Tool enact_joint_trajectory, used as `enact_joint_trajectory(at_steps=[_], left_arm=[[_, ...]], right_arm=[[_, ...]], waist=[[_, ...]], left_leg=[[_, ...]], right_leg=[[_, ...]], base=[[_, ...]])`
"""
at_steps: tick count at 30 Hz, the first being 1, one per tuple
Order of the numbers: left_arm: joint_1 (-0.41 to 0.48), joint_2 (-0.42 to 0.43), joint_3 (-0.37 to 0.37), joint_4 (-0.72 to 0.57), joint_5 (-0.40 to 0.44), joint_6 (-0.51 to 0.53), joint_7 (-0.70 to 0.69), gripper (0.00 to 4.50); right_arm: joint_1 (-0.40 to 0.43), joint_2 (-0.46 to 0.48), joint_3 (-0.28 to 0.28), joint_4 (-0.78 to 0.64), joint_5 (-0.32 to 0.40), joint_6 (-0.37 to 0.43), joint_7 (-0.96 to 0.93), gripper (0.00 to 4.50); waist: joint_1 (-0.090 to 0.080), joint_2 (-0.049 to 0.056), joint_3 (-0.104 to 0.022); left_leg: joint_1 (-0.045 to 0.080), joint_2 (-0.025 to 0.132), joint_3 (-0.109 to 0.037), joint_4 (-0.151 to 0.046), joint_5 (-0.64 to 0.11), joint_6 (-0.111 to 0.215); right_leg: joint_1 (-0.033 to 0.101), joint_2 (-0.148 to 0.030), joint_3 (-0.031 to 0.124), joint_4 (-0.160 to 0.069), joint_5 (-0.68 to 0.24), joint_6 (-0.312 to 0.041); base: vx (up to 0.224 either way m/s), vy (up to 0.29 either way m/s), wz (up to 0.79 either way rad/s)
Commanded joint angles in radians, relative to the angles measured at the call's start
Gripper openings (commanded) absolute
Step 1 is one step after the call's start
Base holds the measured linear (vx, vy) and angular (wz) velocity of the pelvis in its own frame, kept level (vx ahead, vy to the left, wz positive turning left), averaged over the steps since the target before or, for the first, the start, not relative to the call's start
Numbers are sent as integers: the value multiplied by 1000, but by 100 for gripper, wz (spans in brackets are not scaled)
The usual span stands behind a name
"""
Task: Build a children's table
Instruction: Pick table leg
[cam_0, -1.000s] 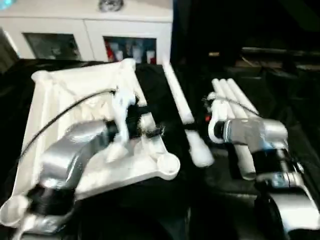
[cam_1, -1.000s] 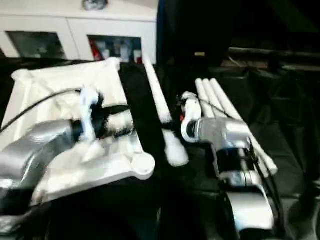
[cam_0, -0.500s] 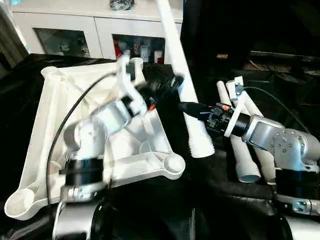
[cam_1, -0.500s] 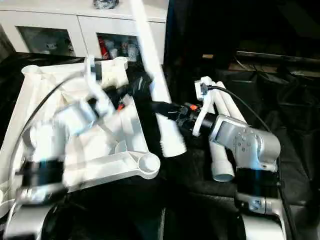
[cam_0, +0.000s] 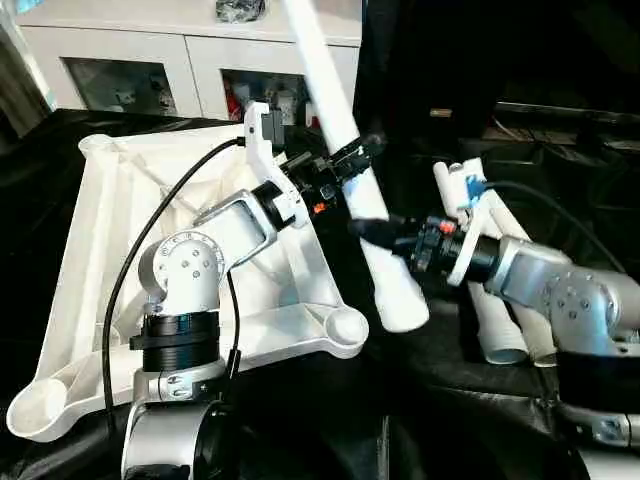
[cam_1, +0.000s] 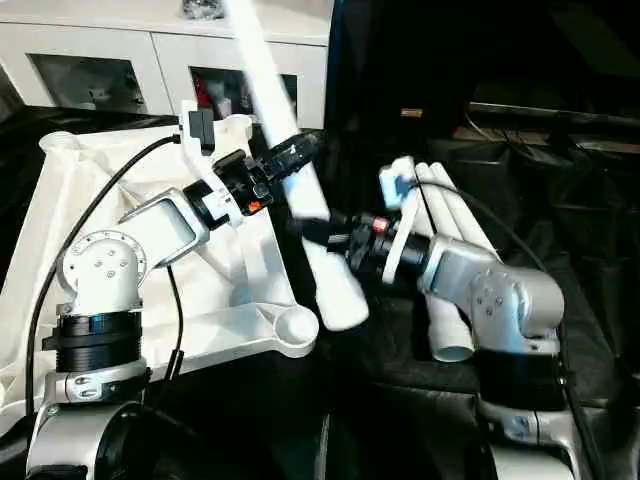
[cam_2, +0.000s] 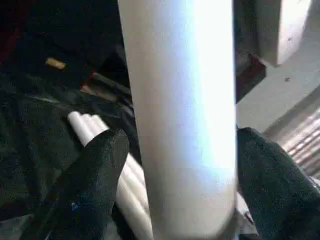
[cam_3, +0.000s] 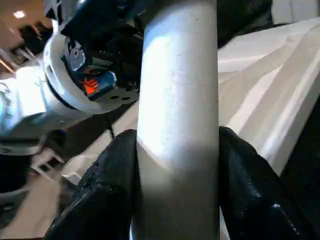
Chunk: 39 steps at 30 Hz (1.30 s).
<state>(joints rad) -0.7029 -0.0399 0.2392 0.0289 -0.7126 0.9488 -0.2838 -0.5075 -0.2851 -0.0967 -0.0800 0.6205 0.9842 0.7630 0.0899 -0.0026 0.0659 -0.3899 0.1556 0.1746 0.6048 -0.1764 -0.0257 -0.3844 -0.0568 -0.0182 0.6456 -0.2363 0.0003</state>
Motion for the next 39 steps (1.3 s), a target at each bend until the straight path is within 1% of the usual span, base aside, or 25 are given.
enact_joint_trajectory(at_steps=[1, 2, 4, 6, 7, 8, 9, 10, 11, 14, 16, 20, 25, 26, 27, 28, 29, 30, 32, 33, 34, 35, 37, 38, 39], left_arm=[[5, -6, -31, -20, 36, 4, 49, 331], [3, -11, -40, -20, 63, -3, 89, 329], [-3, -25, -39, -14, 92, -12, 156, 310], [-11, -46, -17, 3, 103, -33, 211, 287], [-17, -58, -1, 12, 105, -43, 238, 287], [-21, -71, 17, 19, 107, -53, 264, 283], [-24, -82, 31, 24, 108, -63, 284, 264], [-23, -82, 28, 23, 112, -64, 285, 252], [-22, -83, 27, 23, 118, -70, 293, 252], [-23, -93, 37, 25, 135, -92, 335, 237], [-25, -94, 43, 27, 135, -96, 345, 212], [-34, -97, 64, 30, 118, -101, 372, 196], [-33, -94, 67, 25, 100, -99, 365, 191], [-32, -91, 65, 23, 91, -99, 358, 190], [-32, -91, 65, 23, 91, -99, 358, 190], [-31, -81, 53, 21, 84, -102, 335, 190], [-33, -59, 33, 19, 72, -105, 279, 189], [-34, -50, 26, 17, 68, -106, 257, 189], [-39, -14, -3, 14, 51, -103, 168, 188], [-39, -14, -3, 14, 51, -103, 168, 188], [-44, 9, -19, 14, 42, -100, 116, 186], [-46, 42, -43, 14, 34, -91, 48, 185], [-52, 94, -74, 18, 15, -70, -61, 184], [-52, 94, -74, 18, 15, -70, -61, 184], [-65, 137, -90, 20, -25, -39, -167, 184]], right_arm=[[-12, 0, 16, -25, -37, -40, -37, 184], [-16, 4, 33, -29, -62, -63, -59, 184], [-23, 17, 52, -38, -87, -85, -100, 184], [-26, 26, 68, -54, -98, -98, -117, 184], [-26, 30, 78, -61, -109, -105, -124, 184], [-26, 34, 91, -70, -120, -115, -132, 184], [-27, 40, 108, -81, -132, -124, -139, 184], [-28, 41, 115, -85, -136, -129, -142, 184], [-29, 42, 119, -85, -140, -132, -145, 184], [-35, 44, 134, -81, -159, -152, -159, 184], [-37, 46, 137, -80, -162, -156, -166, 184], [-43, 52, 148, -74, -174, -165, -176, 184], [-44, 56, 155, -73, -180, -172, -180, 184], [-45, 60, 154, -70, -176, -174, -182, 219], [-45, 60, 154, -70, -176, -174, -182, 240], [-45, 71, 137, -71, -152, -160, -186, 254], [-46, 77, 113, -76, -116, -132, -181, 256], [-46, 76, 107, -78, -108, -124, -179, 256], [-45, 62, 86, -82, -77, -87, -158, 285], [-45, 62, 86, -82, -77, -87, -158, 294], [-44, 50, 73, -82, -53, -62, -139, 298], [-36, 21, 67, -92, -19, -25, -97, 298], [-25, -27, 57, -107, 36, 33, -31, 298], [-25, -27, 57, -107, 36, 33, -31, 298], [-22, -64, 46, -109, 70, 65, 19, 298]], waist=[[1, -16, -73], [1, -16, -73], [-1, -17, -73], [0, -17, -74], [-1, -17, -74], [0, -10, -75], [-1, -9, -75], [-1, -12, -74], [-2, -12, -75], [-1, -10, -73], [-2, -10, -73], [-2, -11, -73], [-2, -11, -73], [-2, -12, -73], [-2, -11, -73], [-1, -10, -74], [-3, -8, -73], [-1, -8, -73], [-2, -7, -74], [-3, -9, -72], [-1, -7, -74], [-1, -7, -74], [2, -8, -74], [2, -8, -74], [1, -4, -74]], left_leg=[[18, 64, -21, -57, -50, 30], [18, 60, -20, -56, -54, 28], [16, 59, -21, -56, -50, 24], [16, 59, -21, -56, -49, 25], [17, 59, -21, -55, -48, 27], [16, 58, -23, -55, -45, 27], [15, 58, -23, -54, -45, 27], [14, 57, -24, -55, -49, 31], [15, 57, -24, -55, -48, 32], [16, 59, -24, -56, -63, 26], [18, 59, -24, -57, -76, 20], [17, 58, -24, -56, -62, 22], [17, 58, -23, -56, -64, 24], [16, 58, -24, -56, -61, 25], [17, 58, -23, -56, -63, 25], [18, 59, -24, -56, -64, 26], [18, 59, -24, -56, -64, 26], [19, 59, -24, -57, -68, 30], [19, 59, -24, -57, -66, 25], [19, 56, -23, -57, -67, 26], [20, 57, -24, -58, -65, 25], [20, 59, -23, -58, -63, 24], [21, 56, -22, -57, -49, 31], [21, 56, -22, -57, -49, 31], [20, 57, -22, -57, -48, 26]], right_leg=[[50, -79, 38, -81, -1, -221], [50, -77, 39, -83, -9, -221], [51, -76, 39, -83, -5, -213], [53, -76, 39, -83, 5, -214], [52, -76, 39, -82, 11, -216], [52, -75, 39, -81, 26, -217], [53, -74, 38, -81, 44, -220], [54, -74, 38, -80, 46, -218], [54, -73, 39, -80, 48, -217], [52, -75, 39, -82, 31, -220], [52, -74, 39, -83, 16, -218], [52, -73, 39, -80, 32, -218], [52, -74, 40, -80, 37, -217], [52, -74, 40, -80, 41, -218], [51, -74, 39, -80, 40, -218], [51, -75, 39, -80, 38, -218], [50, -74, 39, -79, 40, -219], [50, -75, 40, -81, 31, -218], [50, -73, 39, -79, 34, -215], [50, -72, 39, -80, 31, -212], [51, -71, 39, -79, 27, -206], [50, -72, 40, -78, 34, -205], [51, -72, 40, -77, 48, -207], [51, -72, 40, -77, 48, -207], [49, -72, 38, -74, 57, -218]], base=[[0, 0, 0], [0, 0, 0], [0, 0, 0], [0, 0, 0], [0, 0, 0], [0, 0, 0], [0, 0, 0], [0, 0, 0], [0, 0, 0], [0, 0, 0], [0, 0, 0], [0, 0, 0], [0, 0, 0], [0, 0, 0], [0, 0, 0], [0, 0, 0], [0, 0, 0], [0, 0, 0], [0, 0, 0], [0, 0, 0], [0, 0, 0], [0, 0, 0], [0, 0, 0], [0, 0, 0], [0, 0, 0]])
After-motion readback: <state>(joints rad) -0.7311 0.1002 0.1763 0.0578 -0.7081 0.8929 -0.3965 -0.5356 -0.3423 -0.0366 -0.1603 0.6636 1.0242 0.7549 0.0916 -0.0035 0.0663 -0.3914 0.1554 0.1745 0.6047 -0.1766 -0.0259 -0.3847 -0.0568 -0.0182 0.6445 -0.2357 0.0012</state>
